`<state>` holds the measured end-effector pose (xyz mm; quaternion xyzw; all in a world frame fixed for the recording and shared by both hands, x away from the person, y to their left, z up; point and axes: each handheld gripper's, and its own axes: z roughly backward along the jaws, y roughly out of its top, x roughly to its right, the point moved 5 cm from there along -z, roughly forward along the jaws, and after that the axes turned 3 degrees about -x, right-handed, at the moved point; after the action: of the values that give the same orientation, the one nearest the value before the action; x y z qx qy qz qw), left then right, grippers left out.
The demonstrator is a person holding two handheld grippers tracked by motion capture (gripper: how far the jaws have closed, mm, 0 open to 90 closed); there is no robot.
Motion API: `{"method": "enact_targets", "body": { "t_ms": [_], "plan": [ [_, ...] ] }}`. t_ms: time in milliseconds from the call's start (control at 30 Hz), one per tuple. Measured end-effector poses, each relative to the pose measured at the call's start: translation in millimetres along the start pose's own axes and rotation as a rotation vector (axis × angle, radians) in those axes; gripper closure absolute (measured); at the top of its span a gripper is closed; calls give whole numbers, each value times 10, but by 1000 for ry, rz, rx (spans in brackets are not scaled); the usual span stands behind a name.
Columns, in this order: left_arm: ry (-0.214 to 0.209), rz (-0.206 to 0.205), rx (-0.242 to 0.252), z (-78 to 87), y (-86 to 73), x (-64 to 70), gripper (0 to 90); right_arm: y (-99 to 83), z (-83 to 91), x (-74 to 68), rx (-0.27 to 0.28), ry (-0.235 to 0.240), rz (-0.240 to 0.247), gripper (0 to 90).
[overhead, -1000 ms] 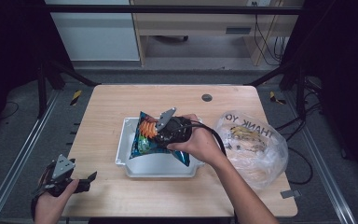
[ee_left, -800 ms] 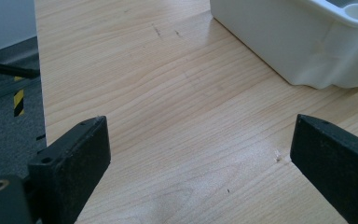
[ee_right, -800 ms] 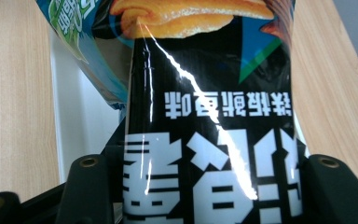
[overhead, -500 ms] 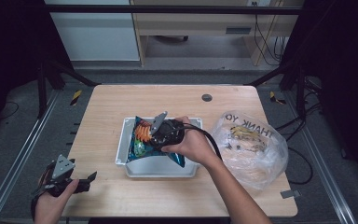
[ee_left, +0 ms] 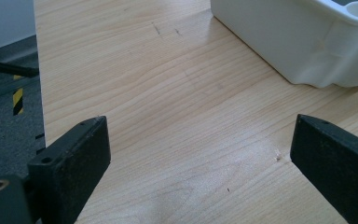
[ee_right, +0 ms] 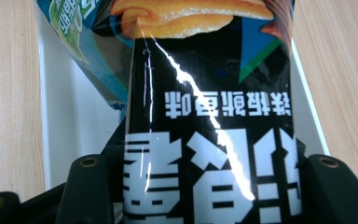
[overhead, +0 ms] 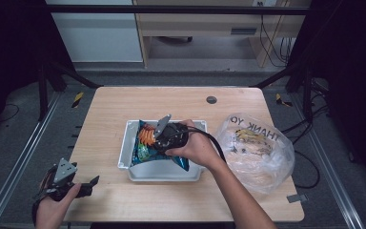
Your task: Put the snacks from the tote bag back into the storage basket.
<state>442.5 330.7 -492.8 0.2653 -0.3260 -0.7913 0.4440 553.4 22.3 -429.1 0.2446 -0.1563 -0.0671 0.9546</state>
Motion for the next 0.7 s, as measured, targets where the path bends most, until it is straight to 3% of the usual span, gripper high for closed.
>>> {"method": "enact_targets", "body": {
  "t_ms": [700],
  "plan": [
    [-3, 1, 1, -1, 1, 5, 44, -15, -96, 9, -14, 15, 15, 421]
  ]
}}
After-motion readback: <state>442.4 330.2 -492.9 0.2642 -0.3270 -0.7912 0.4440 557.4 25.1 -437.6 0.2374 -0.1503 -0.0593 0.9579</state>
